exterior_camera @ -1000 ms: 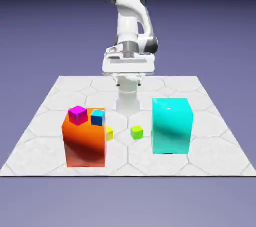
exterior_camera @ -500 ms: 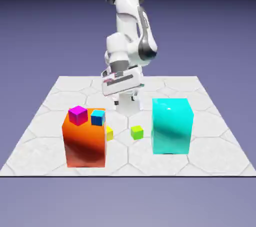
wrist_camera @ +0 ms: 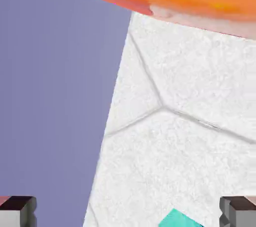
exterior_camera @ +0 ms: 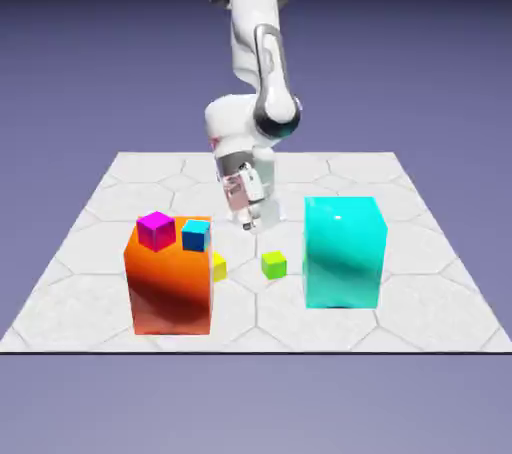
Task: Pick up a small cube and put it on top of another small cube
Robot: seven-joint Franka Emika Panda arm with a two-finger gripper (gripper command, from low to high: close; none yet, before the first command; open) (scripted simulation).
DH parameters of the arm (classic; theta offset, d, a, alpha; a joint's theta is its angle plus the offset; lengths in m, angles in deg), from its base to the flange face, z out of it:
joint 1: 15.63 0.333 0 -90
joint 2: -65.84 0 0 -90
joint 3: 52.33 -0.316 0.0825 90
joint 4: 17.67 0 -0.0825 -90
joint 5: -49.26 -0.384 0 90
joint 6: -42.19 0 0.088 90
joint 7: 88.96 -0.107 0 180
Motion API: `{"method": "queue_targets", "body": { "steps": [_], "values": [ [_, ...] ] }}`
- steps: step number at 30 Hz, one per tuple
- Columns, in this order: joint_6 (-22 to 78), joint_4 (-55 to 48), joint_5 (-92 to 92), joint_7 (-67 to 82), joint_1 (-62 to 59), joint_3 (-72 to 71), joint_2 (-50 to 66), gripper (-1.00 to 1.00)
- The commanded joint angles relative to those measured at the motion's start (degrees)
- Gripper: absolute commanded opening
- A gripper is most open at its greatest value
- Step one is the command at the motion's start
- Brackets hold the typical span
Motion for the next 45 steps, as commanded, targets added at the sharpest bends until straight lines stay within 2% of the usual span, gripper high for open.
{"method": "queue_targets", "body": {
  "steps": [1, 30, 32, 42, 43, 45],
  "values": [
    [0.1, 0.2, -2.5, -0.1, 0.3, 0.2, 0.4, 0.0],
    [4.5, 5.7, -74.8, -4.1, 9.6, 6.0, 11.0, 0.0],
    [4.5, 5.7, -75.2, -4.1, 9.7, 6.0, 11.0, 0.0],
    [17.9, -1.2, -78.8, -3.1, 9.3, 3.7, 31.3, 0.0],
    [17.9, -1.2, -78.8, -3.1, 9.3, 3.7, 31.4, -1.0],
    [16.5, -0.5, -78.4, -3.2, 9.4, 4.0, 29.3, -1.0]
  ]
}}
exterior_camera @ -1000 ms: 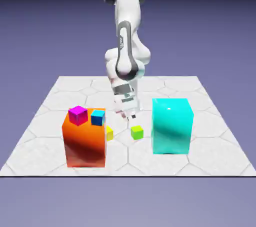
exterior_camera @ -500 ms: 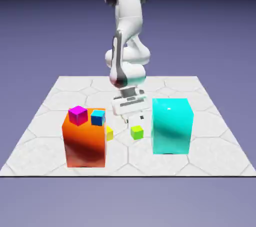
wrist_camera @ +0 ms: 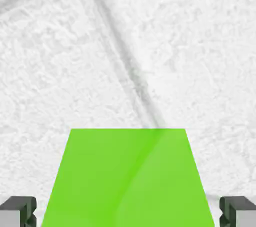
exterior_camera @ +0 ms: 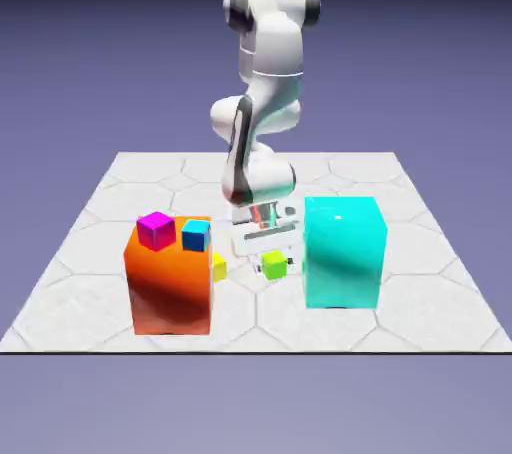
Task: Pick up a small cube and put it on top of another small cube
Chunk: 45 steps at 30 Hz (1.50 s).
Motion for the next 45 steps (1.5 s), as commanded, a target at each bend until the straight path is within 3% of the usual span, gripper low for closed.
{"method": "queue_targets", "body": {
  "steps": [1, 10, 33, 35, 45],
  "values": [
    [-1.4, 0.7, 0.4, -0.1, 0.0, 0.2, -2.1, -1.0],
    [-12.1, 6.2, 3.2, -0.9, 0.3, 2.0, -18.2, -1.0],
    [-37.7, 0.2, 40.0, -6.5, 13.1, 49.8, -42.6, -1.0],
    [-37.9, 0.2, 40.3, -6.6, 13.2, 50.1, -42.8, -1.0],
    [-18.6, -0.5, 39.9, -14.1, 0.8, 33.7, -22.0, -1.0]
  ]
}}
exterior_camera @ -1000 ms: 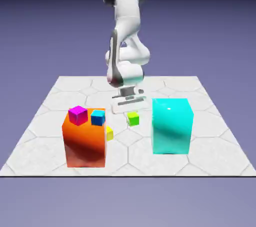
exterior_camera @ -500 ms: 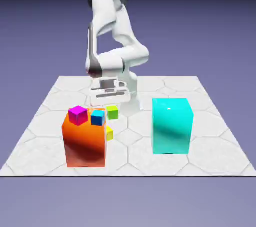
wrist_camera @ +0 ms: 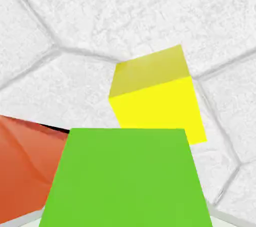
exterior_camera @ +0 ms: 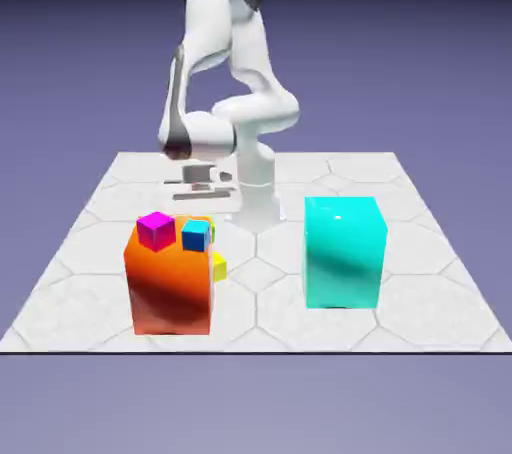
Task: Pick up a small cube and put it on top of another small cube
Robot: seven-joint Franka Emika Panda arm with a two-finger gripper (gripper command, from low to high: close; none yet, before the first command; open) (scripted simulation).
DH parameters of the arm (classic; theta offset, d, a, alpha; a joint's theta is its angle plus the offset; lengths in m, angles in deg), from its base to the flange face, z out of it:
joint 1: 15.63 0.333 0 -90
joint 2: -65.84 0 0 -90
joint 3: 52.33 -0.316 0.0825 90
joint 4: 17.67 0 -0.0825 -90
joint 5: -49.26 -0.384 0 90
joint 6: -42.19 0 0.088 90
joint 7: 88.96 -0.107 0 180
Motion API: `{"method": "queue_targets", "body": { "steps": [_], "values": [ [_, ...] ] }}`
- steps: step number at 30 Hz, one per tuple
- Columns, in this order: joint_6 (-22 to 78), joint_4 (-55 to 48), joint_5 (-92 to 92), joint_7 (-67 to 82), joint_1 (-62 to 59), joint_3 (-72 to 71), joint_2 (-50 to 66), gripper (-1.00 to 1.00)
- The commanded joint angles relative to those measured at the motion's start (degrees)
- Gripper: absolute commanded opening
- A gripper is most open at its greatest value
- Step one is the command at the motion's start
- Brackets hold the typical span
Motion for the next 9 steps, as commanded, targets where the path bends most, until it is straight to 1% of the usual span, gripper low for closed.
{"method": "queue_targets", "body": {
  "steps": [1, 6, 7, 9],
  "values": [
    [1.9, -0.1, -0.1, -0.7, -1.2, -1.6, 2.1, -1.0],
    [10.9, -0.4, -0.3, -4.2, -7.0, -9.3, 11.7, -1.0],
    [10.9, -0.4, -0.3, -4.2, -7.0, -9.3, 11.7, 1.0],
    [8.9, -0.3, -0.3, -3.4, -5.7, -7.6, 9.6, 1.0]
  ]
}}
